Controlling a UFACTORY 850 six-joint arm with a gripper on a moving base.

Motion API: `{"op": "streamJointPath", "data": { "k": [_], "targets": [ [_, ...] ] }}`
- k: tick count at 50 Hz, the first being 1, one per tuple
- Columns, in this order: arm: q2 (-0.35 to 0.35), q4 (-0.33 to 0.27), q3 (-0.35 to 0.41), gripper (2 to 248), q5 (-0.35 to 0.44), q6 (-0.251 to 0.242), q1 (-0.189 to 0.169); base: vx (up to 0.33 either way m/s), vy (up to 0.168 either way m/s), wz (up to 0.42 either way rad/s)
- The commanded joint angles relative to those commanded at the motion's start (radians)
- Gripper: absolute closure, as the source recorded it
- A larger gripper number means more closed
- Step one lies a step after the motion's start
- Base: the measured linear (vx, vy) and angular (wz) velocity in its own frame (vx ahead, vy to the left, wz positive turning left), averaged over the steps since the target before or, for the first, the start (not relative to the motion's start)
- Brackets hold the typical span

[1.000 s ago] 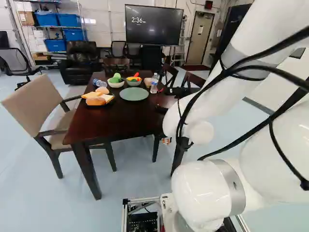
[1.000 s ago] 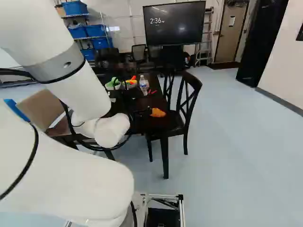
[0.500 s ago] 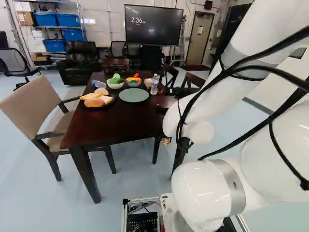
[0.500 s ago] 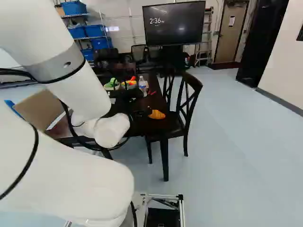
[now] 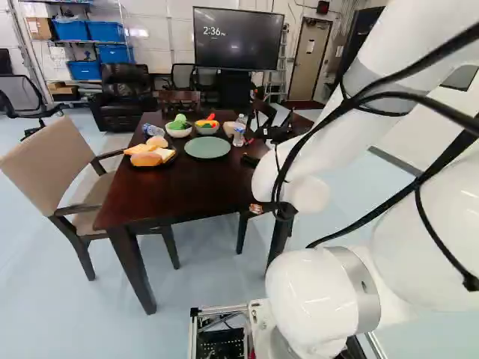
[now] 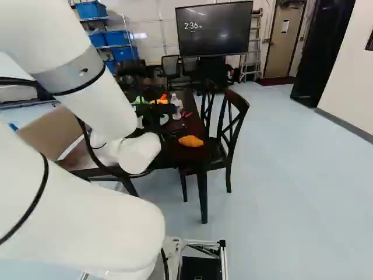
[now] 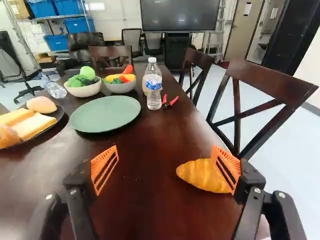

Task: Move the croissant to the empty plate

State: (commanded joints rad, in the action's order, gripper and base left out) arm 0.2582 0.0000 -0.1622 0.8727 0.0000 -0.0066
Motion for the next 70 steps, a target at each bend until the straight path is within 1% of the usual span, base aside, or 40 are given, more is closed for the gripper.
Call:
{"op": "streamJointPath", "data": {
  "k": [8, 17, 38, 55, 70],
  "targets": [
    [-0.026, 0.0, -0.043, 3, -0.011, 0.0, -0.003, 0.0, 0.0, 0.0],
    [-0.055, 0.0, -0.091, 3, -0.044, 0.0, -0.007, 0.0, 0.0, 0.0],
    [-0.116, 0.0, -0.199, 3, -0.177, 0.0, -0.012, 0.0, 0.0, 0.0],
    [-0.117, 0.0, -0.242, 3, -0.299, 0.0, -0.018, 0.0, 0.0, 0.0],
    [-0.106, 0.0, -0.269, 3, -0.411, 0.0, -0.032, 0.0, 0.0, 0.0]
  ]
}}
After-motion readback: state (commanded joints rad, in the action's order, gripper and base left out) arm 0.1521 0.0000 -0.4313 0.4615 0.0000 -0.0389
